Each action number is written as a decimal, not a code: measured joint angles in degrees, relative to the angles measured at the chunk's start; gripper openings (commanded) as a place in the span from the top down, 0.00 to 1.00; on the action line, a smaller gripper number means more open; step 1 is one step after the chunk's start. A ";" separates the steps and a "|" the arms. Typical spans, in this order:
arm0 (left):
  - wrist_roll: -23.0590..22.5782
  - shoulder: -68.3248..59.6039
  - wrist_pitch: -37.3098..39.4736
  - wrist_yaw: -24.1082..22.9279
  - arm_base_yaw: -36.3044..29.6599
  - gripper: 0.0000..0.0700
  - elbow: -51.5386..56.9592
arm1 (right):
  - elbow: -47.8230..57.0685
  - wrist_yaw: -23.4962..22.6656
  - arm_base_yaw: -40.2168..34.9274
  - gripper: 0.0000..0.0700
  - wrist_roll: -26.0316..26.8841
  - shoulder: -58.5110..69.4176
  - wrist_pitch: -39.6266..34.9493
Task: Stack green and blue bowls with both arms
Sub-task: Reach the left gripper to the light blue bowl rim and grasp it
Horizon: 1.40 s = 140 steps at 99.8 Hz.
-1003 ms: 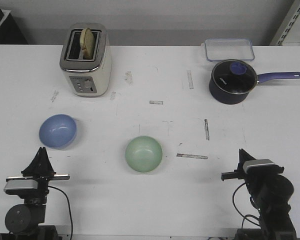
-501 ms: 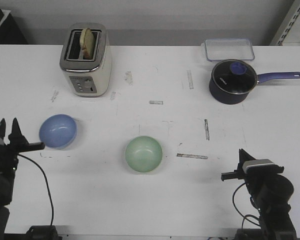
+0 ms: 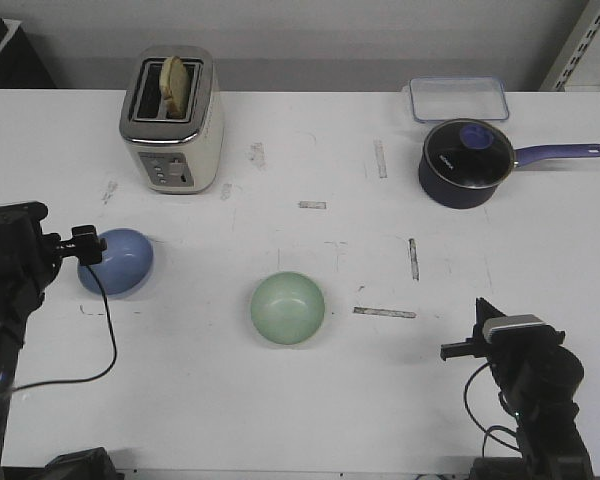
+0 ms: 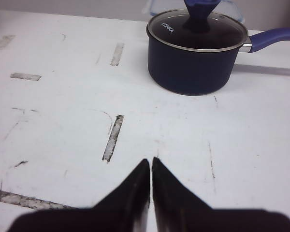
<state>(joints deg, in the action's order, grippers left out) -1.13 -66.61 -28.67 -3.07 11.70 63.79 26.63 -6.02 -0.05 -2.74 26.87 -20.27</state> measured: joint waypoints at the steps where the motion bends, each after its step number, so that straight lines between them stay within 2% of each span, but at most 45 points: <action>1: 0.24 -0.59 -0.26 0.72 0.28 0.23 0.00 | 0.00 0.00 0.00 1.00 0.00 0.00 0.00; 11: 1.31 -6.95 -2.82 6.01 2.97 0.23 0.00 | 0.00 0.00 0.00 1.00 0.00 0.00 0.00; 32: 2.16 -15.74 -3.13 6.36 5.90 0.24 0.00 | 0.00 0.00 0.00 1.00 0.00 0.00 0.00; 38: 2.64 -17.46 -2.84 6.36 6.34 0.28 0.00 | 0.00 0.00 0.00 1.00 0.00 0.00 0.00; 78: 4.96 -19.61 -2.89 6.47 6.91 1.00 0.00 | 0.00 0.00 0.00 1.00 -0.02 0.00 0.00; 107: 5.11 -19.61 -3.04 7.02 6.88 1.00 0.00 | 0.00 0.00 0.00 1.00 -0.02 0.00 0.00; 130: 5.92 -19.41 -4.96 14.01 6.62 1.00 2.54 | 0.00 0.02 0.00 1.00 -0.02 0.00 0.00; 140: 7.13 -17.77 -6.60 14.58 5.60 1.00 7.06 | 0.00 0.00 0.00 1.00 -0.02 0.00 0.00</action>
<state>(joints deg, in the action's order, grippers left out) 6.00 -84.38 -35.27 11.51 17.30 70.85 26.63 -6.02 -0.05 -2.76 26.87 -20.27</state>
